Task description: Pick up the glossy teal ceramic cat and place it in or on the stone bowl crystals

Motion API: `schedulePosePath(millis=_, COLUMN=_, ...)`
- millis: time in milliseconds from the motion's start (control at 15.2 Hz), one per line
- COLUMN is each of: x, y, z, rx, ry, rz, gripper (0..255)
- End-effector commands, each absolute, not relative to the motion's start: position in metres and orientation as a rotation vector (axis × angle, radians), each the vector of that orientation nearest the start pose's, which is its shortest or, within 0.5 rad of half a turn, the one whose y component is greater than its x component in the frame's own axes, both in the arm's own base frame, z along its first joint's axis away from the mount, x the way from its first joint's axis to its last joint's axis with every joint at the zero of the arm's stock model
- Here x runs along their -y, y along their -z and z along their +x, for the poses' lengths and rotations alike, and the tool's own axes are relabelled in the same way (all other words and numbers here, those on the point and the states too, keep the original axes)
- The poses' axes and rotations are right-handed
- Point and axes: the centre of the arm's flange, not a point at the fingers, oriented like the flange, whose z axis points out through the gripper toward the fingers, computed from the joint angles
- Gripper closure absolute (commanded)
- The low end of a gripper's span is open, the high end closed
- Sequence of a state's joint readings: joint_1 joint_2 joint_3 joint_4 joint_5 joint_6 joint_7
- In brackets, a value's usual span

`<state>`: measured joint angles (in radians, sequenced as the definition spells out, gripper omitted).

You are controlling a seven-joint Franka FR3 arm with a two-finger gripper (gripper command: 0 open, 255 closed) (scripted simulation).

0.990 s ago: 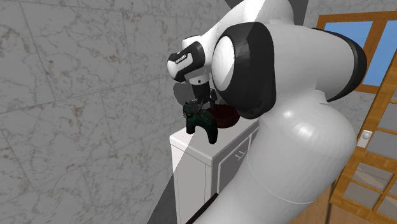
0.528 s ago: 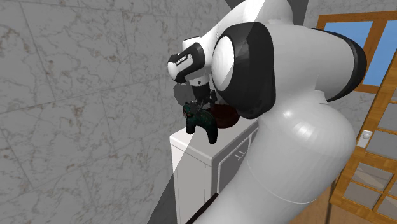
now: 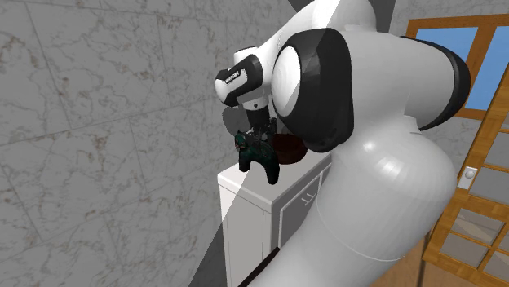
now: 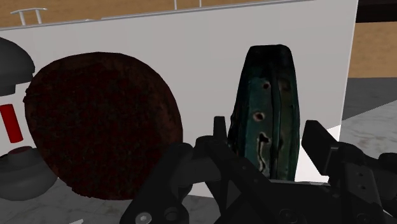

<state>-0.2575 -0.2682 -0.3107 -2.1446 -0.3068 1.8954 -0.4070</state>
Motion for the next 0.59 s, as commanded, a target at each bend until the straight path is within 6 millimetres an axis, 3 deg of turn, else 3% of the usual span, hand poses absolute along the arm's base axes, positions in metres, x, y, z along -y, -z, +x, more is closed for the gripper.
schedulePosePath(millis=0, x=0.285, y=-0.512, z=0.388, rx=-0.089, ry=-0.147, rz=-3.328, gripper=255)
schedulePosePath(millis=528, x=0.285, y=-0.549, z=0.388, rx=-0.089, ry=-0.147, rz=-3.328, gripper=255)
